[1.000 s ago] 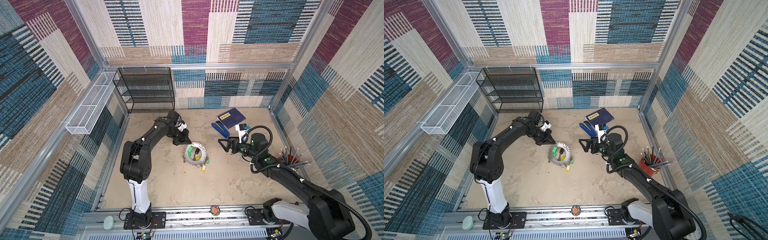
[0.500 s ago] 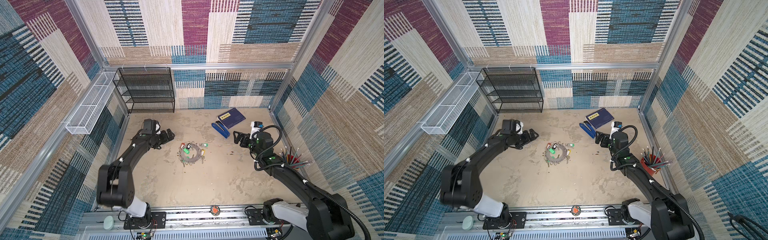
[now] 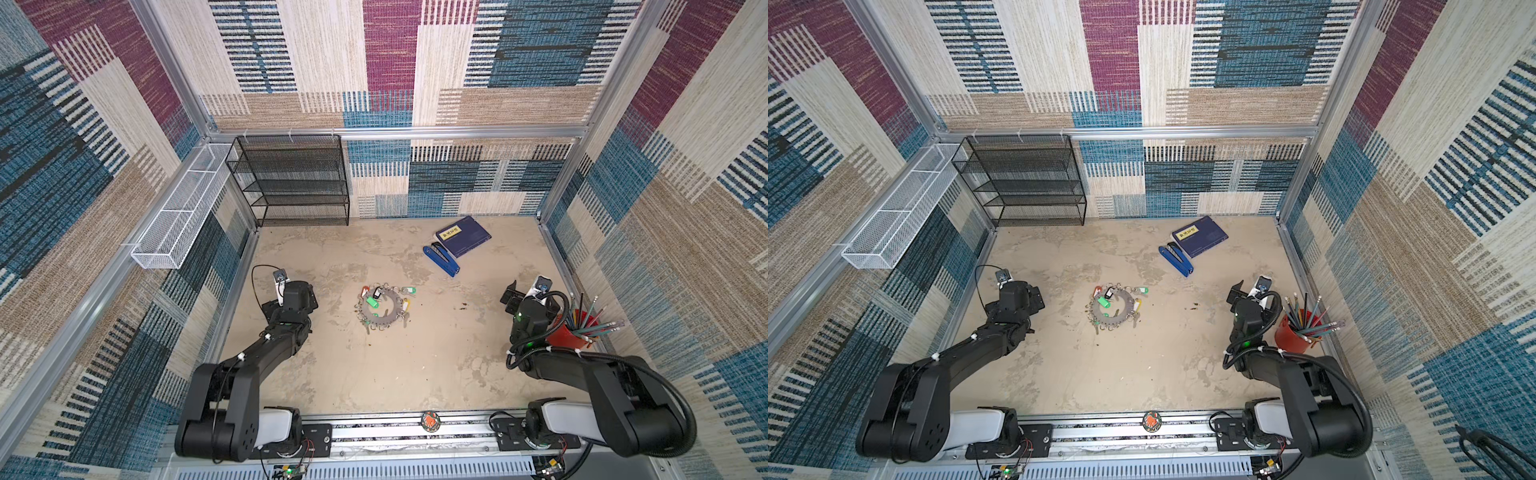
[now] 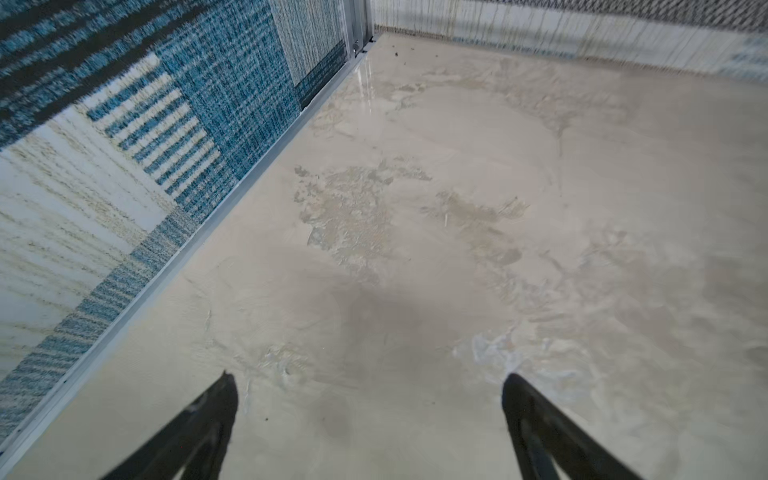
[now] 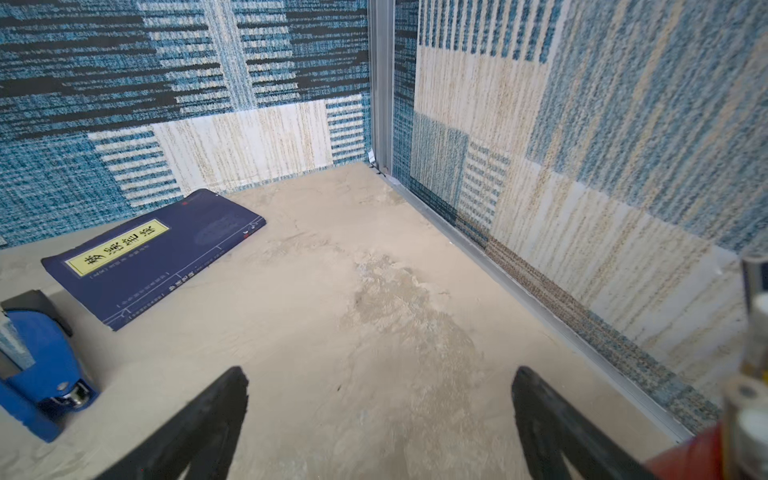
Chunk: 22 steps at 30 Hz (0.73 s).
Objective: Put the keys on the keyring
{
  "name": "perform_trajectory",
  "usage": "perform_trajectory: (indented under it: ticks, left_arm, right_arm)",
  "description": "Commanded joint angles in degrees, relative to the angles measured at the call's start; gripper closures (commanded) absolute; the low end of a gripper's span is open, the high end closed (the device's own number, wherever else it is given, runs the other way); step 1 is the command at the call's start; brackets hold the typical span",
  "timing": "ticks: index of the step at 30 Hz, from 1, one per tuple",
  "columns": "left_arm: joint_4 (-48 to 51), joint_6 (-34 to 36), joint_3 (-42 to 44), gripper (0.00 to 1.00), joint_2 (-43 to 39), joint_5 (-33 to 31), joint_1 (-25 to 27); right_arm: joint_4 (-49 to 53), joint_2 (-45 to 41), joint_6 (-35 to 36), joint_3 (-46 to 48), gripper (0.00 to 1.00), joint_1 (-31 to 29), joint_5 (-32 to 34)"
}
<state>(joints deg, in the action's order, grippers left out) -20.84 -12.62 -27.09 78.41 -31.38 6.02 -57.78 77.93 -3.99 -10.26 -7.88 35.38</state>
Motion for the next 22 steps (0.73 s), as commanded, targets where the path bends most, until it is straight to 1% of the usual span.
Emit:
perform_trajectory:
  ticks: [1, 2, 3, 4, 5, 6, 7, 8, 9, 10, 11, 12, 13, 15, 17, 19, 22]
  left_arm:
    - [-26.2, 8.8, 7.8, 0.02, 1.5, 5.6, -1.5]
    - [-33.6, 9.4, 9.6, 0.02, 4.2, 7.9, -2.8]
    - [-37.7, 11.3, 10.7, 0.00, 5.7, 14.4, -3.3]
    - [-36.4, 12.6, 10.3, 0.01, 7.3, 19.9, -3.9]
    - [-39.3, 13.4, 8.7, 0.02, 10.7, 18.8, -3.9]
    - [-36.1, 12.9, 7.1, 0.02, 10.1, 19.0, -4.2]
    - [-28.3, 11.1, 5.4, 0.01, 7.8, 17.5, -4.3]
    - [-26.6, 10.8, 4.7, 0.01, 7.9, 17.2, -4.5]
    - [-31.4, 12.0, 5.6, 0.01, 9.6, 17.1, -4.4]
    - [-34.1, 12.7, 6.2, 0.01, 10.2, 17.5, -4.1]
    - [-30.6, 12.4, 5.6, 0.01, 9.0, 18.7, -4.1]
    - [-28.3, 12.5, 4.6, 0.01, 8.7, 18.9, -4.0]
    - [-27.9, 12.8, 4.2, 0.00, 9.0, 18.4, -3.8]
    - [-31.7, 13.3, 5.1, 0.00, 10.0, 18.6, -3.7]
    - [-28.0, 13.0, 3.7, 0.00, 9.8, 19.5, -3.8]
    - [-27.7, 12.8, 3.1, 0.00, 10.3, 22.3, -5.0]
    - [-28.1, 12.7, 3.6, 0.00, 9.9, 22.4, -5.1]
  right_arm:
    - [-26.9, 6.0, 5.3, 3.8, 0.01, 0.4, -7.5]
    - [-29.0, 7.6, 7.2, 3.8, 0.00, 0.6, -10.4]
    - [-24.7, 6.9, 7.4, 2.9, 0.00, 0.8, -14.7]
    - [-22.3, 6.8, 7.5, 1.9, 0.00, 1.9, -19.5]
    - [-22.2, 8.1, 5.4, 1.8, 0.01, 4.9, -25.0]
    - [-27.2, 11.4, 3.1, 2.1, 0.00, 7.5, -27.4]
    - [-28.1, 12.1, 2.1, 2.6, 0.00, 8.7, -28.9]
    - [-20.0, 9.3, 2.1, 1.1, 0.00, 8.7, -29.8]
    - [-20.4, 9.9, 2.7, 0.1, 0.00, 8.7, -30.0]
    - [-24.8, 11.7, 2.8, 0.9, 0.00, 8.7, -30.3]
    - [-21.2, 10.2, 2.5, 0.6, 0.00, 8.7, -30.3]
    - [-20.2, 9.9, 2.6, 0.3, 0.00, 8.7, -30.1]
    - [-23.0, 10.9, 2.6, 0.6, 0.00, 8.7, -30.1]
    - [-21.2, 10.3, 2.6, 0.4, 0.00, 8.7, -30.1]
    - [-22.4, 10.8, 2.8, 0.5, 0.00, 8.5, -30.0]
    - [-21.9, 10.8, 2.8, 0.3, 0.00, 8.6, -30.0]
    - [-22.2, 10.7, 2.8, 0.5, 0.00, 8.5, -30.0]
